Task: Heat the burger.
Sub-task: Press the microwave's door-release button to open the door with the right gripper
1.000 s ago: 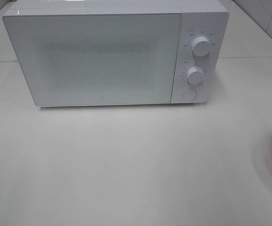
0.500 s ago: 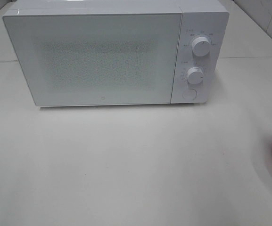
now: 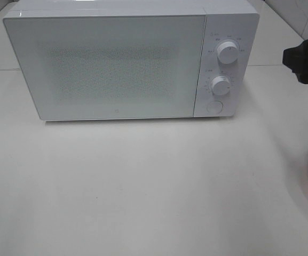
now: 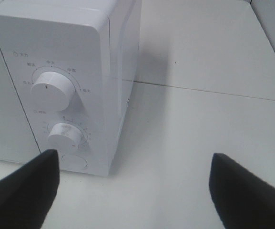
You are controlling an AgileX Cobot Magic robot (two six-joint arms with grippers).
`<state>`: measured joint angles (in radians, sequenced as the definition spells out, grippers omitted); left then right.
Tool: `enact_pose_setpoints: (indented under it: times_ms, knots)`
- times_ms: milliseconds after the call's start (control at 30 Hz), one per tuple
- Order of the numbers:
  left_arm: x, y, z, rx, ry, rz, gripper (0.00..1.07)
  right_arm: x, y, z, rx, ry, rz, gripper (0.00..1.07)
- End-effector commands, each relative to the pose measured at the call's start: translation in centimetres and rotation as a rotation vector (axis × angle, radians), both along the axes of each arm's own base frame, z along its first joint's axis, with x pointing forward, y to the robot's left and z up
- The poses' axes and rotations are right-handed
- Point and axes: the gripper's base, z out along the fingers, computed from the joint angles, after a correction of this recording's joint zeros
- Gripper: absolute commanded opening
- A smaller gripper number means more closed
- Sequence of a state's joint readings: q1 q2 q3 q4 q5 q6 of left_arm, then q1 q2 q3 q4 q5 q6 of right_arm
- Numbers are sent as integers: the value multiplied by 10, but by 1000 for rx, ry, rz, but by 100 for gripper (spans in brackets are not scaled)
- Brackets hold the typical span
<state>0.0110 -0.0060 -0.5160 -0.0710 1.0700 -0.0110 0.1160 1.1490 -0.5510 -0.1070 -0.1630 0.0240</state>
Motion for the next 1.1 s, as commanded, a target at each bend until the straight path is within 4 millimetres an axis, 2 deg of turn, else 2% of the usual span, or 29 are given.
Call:
enact_pose_setpoints:
  times_ms: [33,200,267,333,367,400,433,500,533,567,600,633,667,700,733,800,833,867,900,967,1000,1033,1100]
  knots:
    - [-1,0,0,-5,-9,-7,98,7,1,-4,7,-5,3,76]
    - [-1,0,0,-5,-9,-7,98,17,3,-22,11,51,0,76]
    - [-1,0,0,-5,-9,-7,98,21,4,-34,33,102,-12,73]
    - [-1,0,0,-5,-9,-7,98,21,4,-38,45,114,-19,71]
    - [-1,0,0,-5,-9,-7,98,20,4,-47,79,143,-39,67]
    - [-1,0,0,-5,-9,-7,98,20,4,-47,79,143,-39,67]
    - [-1,0,0,-5,-9,-7,98,18,4,-57,126,170,-66,60]
    - [-1,0,0,-5,-9,-7,98,16,4,-60,154,180,-82,56]
    - [-1,0,0,-5,-9,-7,98,12,4,-67,212,210,-120,46]
    - [-1,0,0,-5,-9,-7,98,12,4,-67,212,210,-120,46]
    - [-1,0,0,-5,-9,-7,98,7,3,-73,286,234,-168,34]
    - [-1,0,0,-5,-9,-7,98,4,3,-76,318,245,-189,29]
    - [-1,0,0,-5,-9,-7,98,4,3,-76,318,245,-189,29]
    - [-1,0,0,-5,-9,-7,98,0,2,-81,409,267,-247,18]
    - [-1,0,0,-5,-9,-7,98,0,2,-81,409,267,-247,18]
    - [-1,0,0,-5,-9,-7,98,-7,2,-88,549,298,-340,5]
    - [-1,0,0,-5,-9,-7,98,-7,2,-88,549,298,-340,5]
    - [-1,0,0,-5,-9,-7,98,-13,1,-93,638,311,-395,0]
    - [-1,0,0,-5,-9,-7,98,-13,1,-93,638,311,-395,0]
    - [-1,0,0,-5,-9,-7,98,-20,1,-99,797,316,-481,0]
    - [-1,0,0,-5,-9,-7,98,-20,1,-99,797,316,-481,0]
    - [-1,0,0,-5,-9,-7,98,-23,1,-100,899,311,-526,0]
    - [-1,0,0,-5,-9,-7,98,-24,2,-101,943,314,-543,0]
